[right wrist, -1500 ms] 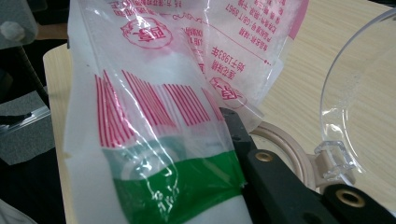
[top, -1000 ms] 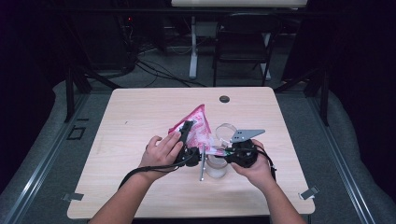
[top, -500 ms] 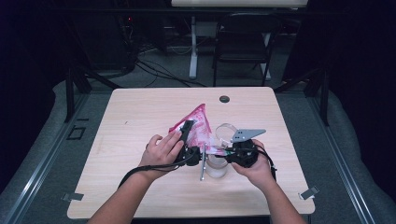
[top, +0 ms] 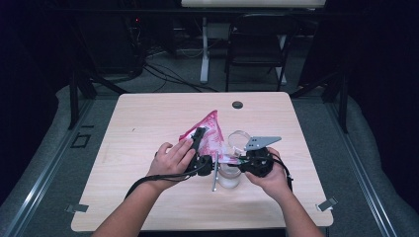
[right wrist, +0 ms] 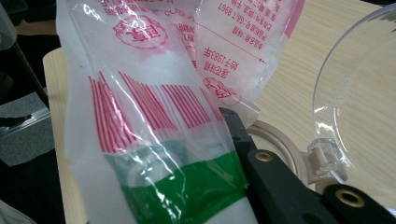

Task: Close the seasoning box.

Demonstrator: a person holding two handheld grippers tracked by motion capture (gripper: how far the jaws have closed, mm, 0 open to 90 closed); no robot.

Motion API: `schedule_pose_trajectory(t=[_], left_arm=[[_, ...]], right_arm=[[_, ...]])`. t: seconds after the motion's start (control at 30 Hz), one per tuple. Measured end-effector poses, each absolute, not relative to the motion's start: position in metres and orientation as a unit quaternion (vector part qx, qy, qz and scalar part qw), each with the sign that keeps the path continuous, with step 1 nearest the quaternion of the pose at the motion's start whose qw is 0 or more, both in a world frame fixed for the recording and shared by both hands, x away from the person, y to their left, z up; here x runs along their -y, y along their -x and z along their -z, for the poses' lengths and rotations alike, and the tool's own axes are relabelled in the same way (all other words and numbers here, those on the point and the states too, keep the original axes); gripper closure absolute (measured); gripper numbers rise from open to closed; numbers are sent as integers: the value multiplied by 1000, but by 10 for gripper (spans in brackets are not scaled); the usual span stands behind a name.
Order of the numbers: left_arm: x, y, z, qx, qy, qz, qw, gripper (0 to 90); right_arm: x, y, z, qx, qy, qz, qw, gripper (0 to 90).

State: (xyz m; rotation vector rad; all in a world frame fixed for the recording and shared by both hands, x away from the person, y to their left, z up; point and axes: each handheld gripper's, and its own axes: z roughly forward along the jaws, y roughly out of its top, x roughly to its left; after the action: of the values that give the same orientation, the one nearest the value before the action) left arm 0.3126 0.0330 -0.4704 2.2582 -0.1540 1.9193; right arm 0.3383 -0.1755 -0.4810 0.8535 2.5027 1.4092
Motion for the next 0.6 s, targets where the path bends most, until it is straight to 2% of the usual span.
schedule_pose_trajectory(t=[0.6], left_arm=[[-29,-315,467,53,-761,-643,76,646]], right_arm=[[178,-338,479,-833,-285,-469,71,888]])
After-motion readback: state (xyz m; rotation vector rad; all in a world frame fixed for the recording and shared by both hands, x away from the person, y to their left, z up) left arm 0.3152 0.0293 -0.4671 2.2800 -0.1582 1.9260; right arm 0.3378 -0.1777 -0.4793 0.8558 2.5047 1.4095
